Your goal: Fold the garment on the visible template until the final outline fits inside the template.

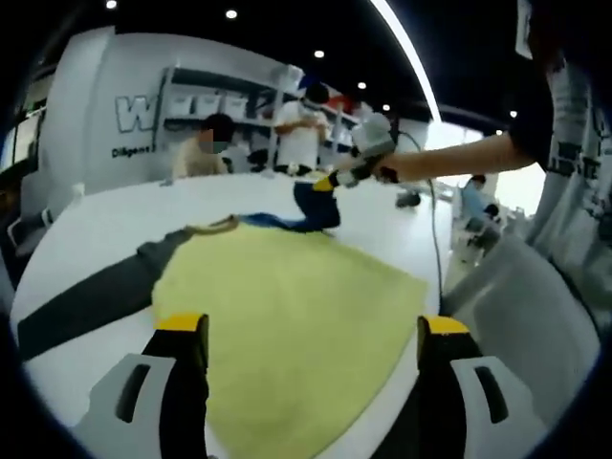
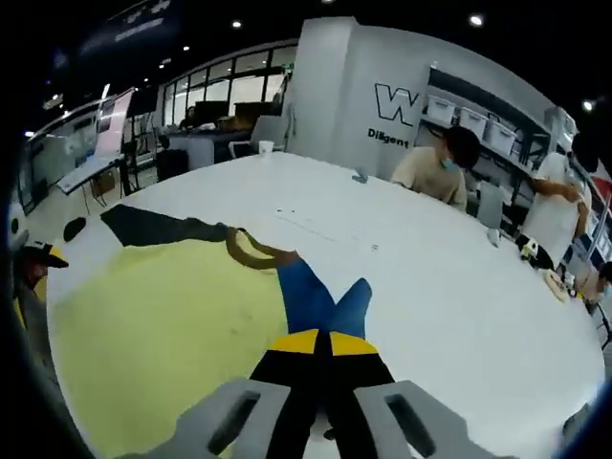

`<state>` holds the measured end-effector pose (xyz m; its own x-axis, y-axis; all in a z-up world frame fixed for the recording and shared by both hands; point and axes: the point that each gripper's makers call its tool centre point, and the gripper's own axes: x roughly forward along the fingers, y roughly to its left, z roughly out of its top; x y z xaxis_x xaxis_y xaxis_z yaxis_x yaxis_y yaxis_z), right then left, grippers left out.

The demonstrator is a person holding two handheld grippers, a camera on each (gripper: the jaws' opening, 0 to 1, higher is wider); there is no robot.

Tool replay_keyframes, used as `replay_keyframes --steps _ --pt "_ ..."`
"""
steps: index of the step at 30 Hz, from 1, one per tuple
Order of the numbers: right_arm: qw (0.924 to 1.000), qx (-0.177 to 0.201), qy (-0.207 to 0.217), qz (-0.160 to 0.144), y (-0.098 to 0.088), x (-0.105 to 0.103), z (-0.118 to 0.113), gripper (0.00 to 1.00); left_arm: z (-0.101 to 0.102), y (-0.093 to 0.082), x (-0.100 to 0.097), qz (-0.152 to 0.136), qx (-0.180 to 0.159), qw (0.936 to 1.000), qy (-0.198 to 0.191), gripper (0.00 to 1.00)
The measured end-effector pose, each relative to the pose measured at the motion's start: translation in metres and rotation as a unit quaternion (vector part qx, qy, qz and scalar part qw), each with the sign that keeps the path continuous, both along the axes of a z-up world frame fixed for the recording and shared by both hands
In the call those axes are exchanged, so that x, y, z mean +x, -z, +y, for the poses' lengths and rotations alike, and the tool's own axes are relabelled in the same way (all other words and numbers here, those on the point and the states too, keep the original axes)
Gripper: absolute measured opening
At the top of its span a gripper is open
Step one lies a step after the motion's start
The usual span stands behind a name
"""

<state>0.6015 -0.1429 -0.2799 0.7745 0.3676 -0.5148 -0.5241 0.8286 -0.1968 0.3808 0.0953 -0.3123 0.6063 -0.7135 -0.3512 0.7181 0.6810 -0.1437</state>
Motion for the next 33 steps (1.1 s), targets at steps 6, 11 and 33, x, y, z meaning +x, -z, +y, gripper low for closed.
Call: replay_keyframes --steps 6,11,33 --pt "0.9964 0.059 -0.049 0.035 0.019 -0.016 0.077 0.0 -0.001 0.002 -0.001 0.007 0.0 1.0 0.001 0.87" --pt "0.9861 0.07 -0.12 0.091 0.051 -0.044 0.122 0.0 0.0 -0.004 0.001 0.006 -0.025 0.9996 -0.007 0.87" --pt "0.9887 0.068 0.035 0.129 0.093 -0.023 0.008 0.15 -0.001 0.005 -0.002 0.017 -0.004 0.9999 0.001 0.85"
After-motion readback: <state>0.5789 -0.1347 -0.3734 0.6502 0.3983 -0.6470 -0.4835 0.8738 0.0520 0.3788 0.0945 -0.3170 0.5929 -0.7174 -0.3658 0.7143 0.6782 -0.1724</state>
